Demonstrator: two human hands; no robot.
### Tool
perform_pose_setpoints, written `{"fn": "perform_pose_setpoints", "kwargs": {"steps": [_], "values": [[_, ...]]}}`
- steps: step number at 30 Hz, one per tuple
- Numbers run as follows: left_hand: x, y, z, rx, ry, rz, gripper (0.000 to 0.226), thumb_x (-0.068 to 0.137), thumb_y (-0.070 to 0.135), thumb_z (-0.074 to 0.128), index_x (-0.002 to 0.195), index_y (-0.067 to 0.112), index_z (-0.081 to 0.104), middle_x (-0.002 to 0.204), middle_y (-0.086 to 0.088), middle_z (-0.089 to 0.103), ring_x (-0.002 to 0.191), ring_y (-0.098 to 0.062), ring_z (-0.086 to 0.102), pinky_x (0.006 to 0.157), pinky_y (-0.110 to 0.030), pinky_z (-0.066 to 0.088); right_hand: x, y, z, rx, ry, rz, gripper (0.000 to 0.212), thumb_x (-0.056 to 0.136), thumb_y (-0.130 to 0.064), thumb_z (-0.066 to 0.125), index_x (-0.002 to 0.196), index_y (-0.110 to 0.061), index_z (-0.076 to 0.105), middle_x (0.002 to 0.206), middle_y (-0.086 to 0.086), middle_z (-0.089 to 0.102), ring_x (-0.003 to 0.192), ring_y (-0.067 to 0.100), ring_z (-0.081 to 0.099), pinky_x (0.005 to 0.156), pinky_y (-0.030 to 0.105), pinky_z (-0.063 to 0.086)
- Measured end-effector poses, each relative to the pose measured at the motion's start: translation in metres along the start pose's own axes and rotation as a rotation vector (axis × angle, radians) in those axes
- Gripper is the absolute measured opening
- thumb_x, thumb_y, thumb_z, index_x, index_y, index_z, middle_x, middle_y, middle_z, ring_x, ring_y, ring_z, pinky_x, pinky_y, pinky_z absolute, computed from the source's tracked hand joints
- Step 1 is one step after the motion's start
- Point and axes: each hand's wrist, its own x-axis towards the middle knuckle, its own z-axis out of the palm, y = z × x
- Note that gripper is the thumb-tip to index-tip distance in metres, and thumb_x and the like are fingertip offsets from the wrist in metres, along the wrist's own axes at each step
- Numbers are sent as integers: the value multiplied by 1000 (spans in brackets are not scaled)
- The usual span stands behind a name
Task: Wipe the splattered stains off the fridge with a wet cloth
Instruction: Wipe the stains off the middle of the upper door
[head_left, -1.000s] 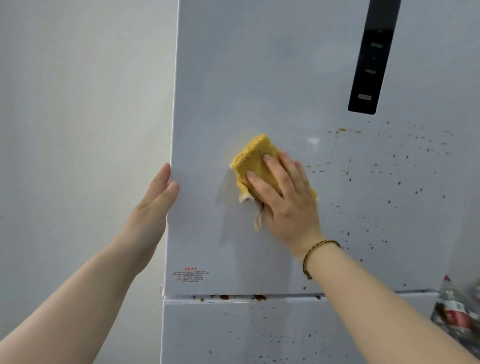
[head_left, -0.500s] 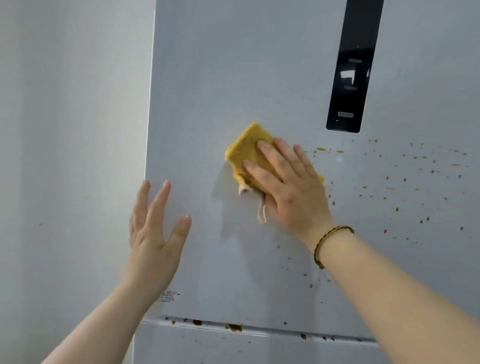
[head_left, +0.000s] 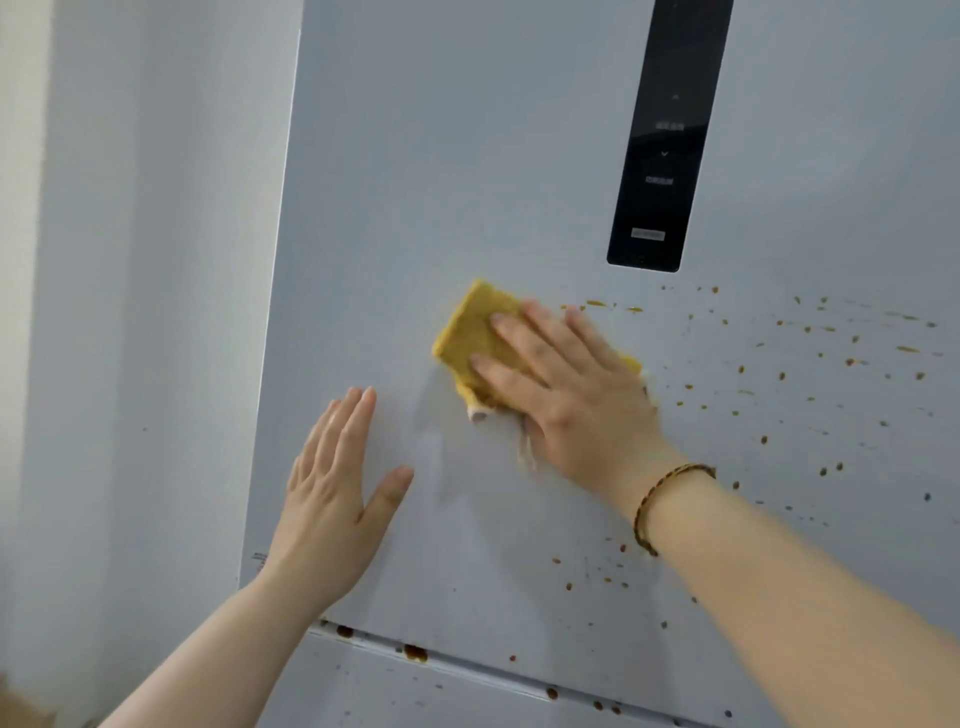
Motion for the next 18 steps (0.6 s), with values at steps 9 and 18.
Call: {"fn": "perform_pose_setpoints", "kwargs": {"steps": [9,18], "values": [[1,-14,13,392,19,154,62,85,47,32,139,17,27,141,-15,25,132,-26,12,100,-35,16,-44,-60,10,11,-60,-76,33,89,-15,41,121,-18,47,133,12,46,126,30,36,110,43,19],[1,-23,21,437,78,188,76,84,70,7,146,26,-5,143,-13,22,140,-7,-16,111,-26,-3,-9,33,-14,-87,55,115,31,92,-20,40,122,-17,46,131,13,51,124,31,36,109,41,18]]}}
